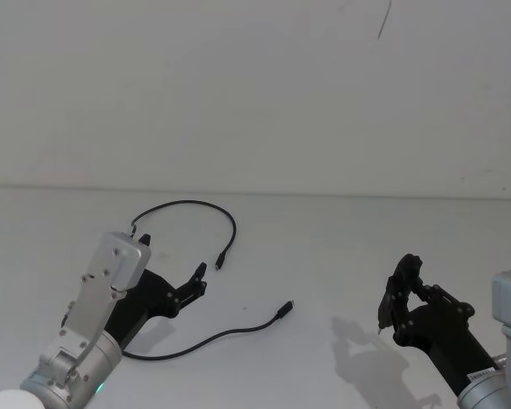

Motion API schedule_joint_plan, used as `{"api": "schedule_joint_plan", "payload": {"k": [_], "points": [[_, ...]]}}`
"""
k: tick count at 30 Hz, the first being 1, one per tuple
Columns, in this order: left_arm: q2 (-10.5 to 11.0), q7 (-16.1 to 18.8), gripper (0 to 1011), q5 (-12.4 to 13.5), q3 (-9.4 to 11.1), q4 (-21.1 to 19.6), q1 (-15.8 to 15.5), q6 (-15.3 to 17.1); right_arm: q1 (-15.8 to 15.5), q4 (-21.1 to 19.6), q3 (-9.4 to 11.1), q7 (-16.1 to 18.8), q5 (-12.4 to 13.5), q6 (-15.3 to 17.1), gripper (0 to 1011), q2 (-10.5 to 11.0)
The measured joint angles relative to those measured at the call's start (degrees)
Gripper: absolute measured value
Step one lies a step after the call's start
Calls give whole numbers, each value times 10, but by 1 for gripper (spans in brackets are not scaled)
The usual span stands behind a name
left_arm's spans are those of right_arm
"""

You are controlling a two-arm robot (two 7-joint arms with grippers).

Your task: Pick up the data cable with the one hand.

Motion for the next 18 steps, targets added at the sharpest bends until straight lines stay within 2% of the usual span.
{"api": "schedule_joint_plan", "payload": {"k": [18], "points": [[0,0,1001,0,0,0,0,0,0,0,0,0,0,0,269,0]]}}
